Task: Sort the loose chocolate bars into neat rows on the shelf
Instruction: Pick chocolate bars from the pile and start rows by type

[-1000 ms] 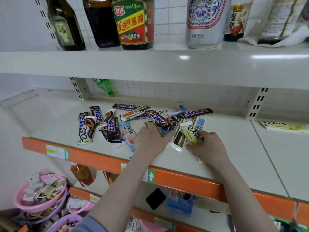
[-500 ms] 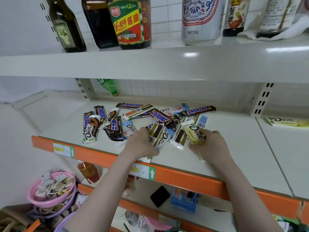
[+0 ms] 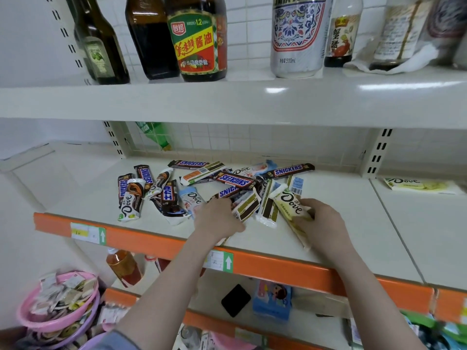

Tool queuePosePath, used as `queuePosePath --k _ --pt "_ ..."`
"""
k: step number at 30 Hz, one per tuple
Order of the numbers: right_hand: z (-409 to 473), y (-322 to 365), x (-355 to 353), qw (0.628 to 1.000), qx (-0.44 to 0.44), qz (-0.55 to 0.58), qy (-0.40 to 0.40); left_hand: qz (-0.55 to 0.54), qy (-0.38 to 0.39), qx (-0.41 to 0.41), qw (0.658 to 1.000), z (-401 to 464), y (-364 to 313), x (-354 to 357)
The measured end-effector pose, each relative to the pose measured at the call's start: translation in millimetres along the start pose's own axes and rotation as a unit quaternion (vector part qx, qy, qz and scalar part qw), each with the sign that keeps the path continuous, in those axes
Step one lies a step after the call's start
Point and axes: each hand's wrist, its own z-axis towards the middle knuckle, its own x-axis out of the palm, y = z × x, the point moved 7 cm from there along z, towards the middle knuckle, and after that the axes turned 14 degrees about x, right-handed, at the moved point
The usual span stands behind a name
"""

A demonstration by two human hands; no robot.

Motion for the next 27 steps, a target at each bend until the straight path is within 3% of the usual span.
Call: queuePosePath --k 8,17,27 --pt "-29 -6 -34 0.996 0.011 0.044 -0.078 -0.114 -0.103 0.055 0.987 -9 -9 -24" --pt "-60 -23 -64 0.989 0.01 0.079 -0.124 -0.284 -0.134 0.104 0.944 -26 -30 -28" --pt "-40 -74 -125 0.981 -0.01 0.181 -0.07 -0.413 -0.078 0.115 0.9 -14 -114 -15"
